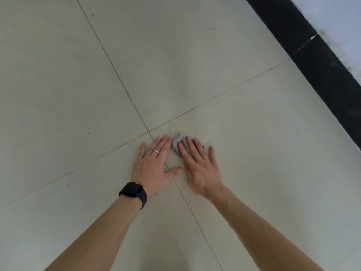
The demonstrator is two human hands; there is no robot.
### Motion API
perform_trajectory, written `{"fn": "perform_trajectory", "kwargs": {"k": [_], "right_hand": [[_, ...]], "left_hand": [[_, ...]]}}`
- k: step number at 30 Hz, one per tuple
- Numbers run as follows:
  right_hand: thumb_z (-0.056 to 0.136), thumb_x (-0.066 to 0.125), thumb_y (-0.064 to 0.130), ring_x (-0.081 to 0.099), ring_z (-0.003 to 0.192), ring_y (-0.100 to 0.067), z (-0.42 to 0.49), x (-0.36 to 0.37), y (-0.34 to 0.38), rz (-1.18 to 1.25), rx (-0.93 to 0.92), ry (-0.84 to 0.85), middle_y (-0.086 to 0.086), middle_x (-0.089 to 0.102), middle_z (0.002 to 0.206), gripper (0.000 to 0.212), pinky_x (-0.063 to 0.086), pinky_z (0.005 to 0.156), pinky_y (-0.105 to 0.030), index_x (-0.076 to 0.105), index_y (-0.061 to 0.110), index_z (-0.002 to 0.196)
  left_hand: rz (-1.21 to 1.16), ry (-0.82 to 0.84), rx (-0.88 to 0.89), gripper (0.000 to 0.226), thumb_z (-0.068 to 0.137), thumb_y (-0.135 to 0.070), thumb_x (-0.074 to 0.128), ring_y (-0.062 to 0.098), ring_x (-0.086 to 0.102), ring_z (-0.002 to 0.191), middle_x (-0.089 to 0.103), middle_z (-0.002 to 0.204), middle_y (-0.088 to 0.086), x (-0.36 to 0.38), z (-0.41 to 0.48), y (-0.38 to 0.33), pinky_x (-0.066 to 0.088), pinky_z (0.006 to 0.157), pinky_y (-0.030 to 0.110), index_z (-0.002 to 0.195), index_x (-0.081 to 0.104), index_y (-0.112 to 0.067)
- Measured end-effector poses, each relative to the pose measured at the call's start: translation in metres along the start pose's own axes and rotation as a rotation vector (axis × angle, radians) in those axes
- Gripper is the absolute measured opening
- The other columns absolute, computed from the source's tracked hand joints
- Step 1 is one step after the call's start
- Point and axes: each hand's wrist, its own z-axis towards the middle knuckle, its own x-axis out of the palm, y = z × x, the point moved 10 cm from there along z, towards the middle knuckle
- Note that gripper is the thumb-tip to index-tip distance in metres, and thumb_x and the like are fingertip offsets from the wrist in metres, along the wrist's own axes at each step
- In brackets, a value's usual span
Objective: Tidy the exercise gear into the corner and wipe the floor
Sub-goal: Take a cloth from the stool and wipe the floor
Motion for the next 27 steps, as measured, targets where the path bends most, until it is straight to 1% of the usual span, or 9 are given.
{"fn": "perform_trajectory", "kwargs": {"k": [2, 6, 7, 12, 14, 18, 20, 25, 27], "right_hand": [[0.100, 0.014, 0.039, -0.010, 0.152, -0.009, 0.016, -0.004, -0.008, -0.085, -0.066, 0.040, 0.015, -0.011, 0.165, 0.061, 0.000, 0.122, -0.057, -0.002, 0.037, 0.158], [0.104, 0.021, 0.029, -0.011, 0.153, -0.014, 0.045, -0.023, -0.055, 0.033, 0.318, -0.082, 0.010, -0.011, 0.166, 0.061, 0.000, 0.121, -0.059, -0.005, 0.035, 0.158], [0.102, 0.020, 0.029, -0.009, 0.154, -0.017, 0.043, -0.021, -0.043, 0.038, 0.310, -0.108, 0.008, -0.008, 0.167, 0.061, 0.001, 0.121, -0.059, -0.003, 0.032, 0.159], [0.098, 0.041, 0.029, 0.003, 0.154, -0.015, 0.000, 0.014, 0.036, -0.148, -0.311, 0.008, 0.007, 0.008, 0.167, 0.069, 0.009, 0.121, -0.058, 0.009, 0.033, 0.159], [0.101, 0.040, 0.027, -0.004, 0.153, -0.011, 0.020, -0.007, -0.015, -0.156, -0.171, -0.027, 0.011, -0.002, 0.167, 0.070, 0.004, 0.122, -0.056, 0.001, 0.037, 0.158], [0.105, 0.021, 0.029, -0.011, 0.153, -0.013, 0.043, -0.064, -0.161, 0.048, 0.497, -0.096, 0.010, -0.014, 0.166, 0.060, -0.001, 0.121, -0.060, -0.009, 0.037, 0.157], [0.105, 0.020, 0.028, -0.012, 0.153, -0.015, 0.042, -0.076, -0.186, 0.096, 0.604, -0.124, 0.009, -0.015, 0.166, 0.061, -0.001, 0.120, -0.061, -0.011, 0.037, 0.157], [0.103, 0.021, 0.034, -0.013, 0.152, -0.010, 0.027, -0.067, -0.153, -0.071, 0.147, -0.061, 0.018, -0.015, 0.164, 0.062, -0.001, 0.123, -0.051, -0.010, 0.039, 0.156], [0.105, 0.020, 0.036, -0.015, 0.151, -0.006, 0.029, -0.076, -0.177, -0.099, 0.127, -0.045, 0.020, -0.015, 0.164, 0.060, -0.003, 0.123, -0.050, -0.012, 0.042, 0.155]], "left_hand": [[-0.042, -0.001, 0.029, 0.106, 0.083, -0.072, 0.055, -0.002, -0.004, 0.149, -0.003, 0.161, -0.019, -0.010, -0.002, 0.002, -0.004, 0.125, 0.038, 0.158, -0.006, -0.028], [-0.030, -0.071, 0.078, 0.108, 0.085, -0.066, 0.053, 0.005, -0.004, 0.152, -0.006, 0.162, -0.014, -0.024, -0.010, 0.008, -0.007, 0.124, 0.033, 0.156, -0.017, -0.025], [-0.046, -0.090, 0.071, 0.103, 0.088, -0.063, 0.050, 0.006, -0.005, 0.152, -0.006, 0.164, -0.012, -0.025, -0.012, 0.012, -0.005, 0.124, 0.035, 0.157, -0.015, -0.024], [-0.128, -0.143, 0.074, 0.081, 0.092, -0.041, 0.045, 0.008, 0.001, 0.153, 0.006, 0.167, -0.007, -0.035, -0.002, 0.012, 0.007, 0.125, 0.041, 0.160, 0.006, -0.019], [-0.105, -0.152, 0.106, 0.076, 0.093, -0.040, 0.040, 0.012, 0.002, 0.154, 0.004, 0.167, -0.006, -0.040, 0.014, -0.004, 0.006, 0.125, 0.043, 0.159, 0.011, -0.018], [0.012, -0.114, 0.235, 0.069, 0.098, -0.045, 0.028, 0.018, 0.001, 0.154, -0.002, 0.167, -0.004, -0.024, 0.061, -0.061, 0.004, 0.124, 0.047, 0.159, 0.011, -0.017], [0.064, -0.100, 0.320, 0.067, 0.100, -0.044, 0.029, 0.019, 0.004, 0.154, 0.001, 0.167, -0.003, -0.013, 0.090, -0.096, 0.008, 0.124, 0.048, 0.159, 0.013, -0.017], [0.124, -0.070, 0.441, 0.061, 0.100, -0.033, 0.029, 0.018, 0.015, 0.153, 0.013, 0.166, -0.002, -0.001, 0.155, -0.157, 0.019, 0.122, 0.048, 0.158, 0.022, -0.015], [0.159, -0.046, 0.509, 0.061, 0.101, -0.035, 0.023, 0.016, 0.013, 0.153, 0.009, 0.167, -0.003, 0.004, 0.166, -0.169, 0.020, 0.122, 0.046, 0.159, 0.016, -0.016]]}}
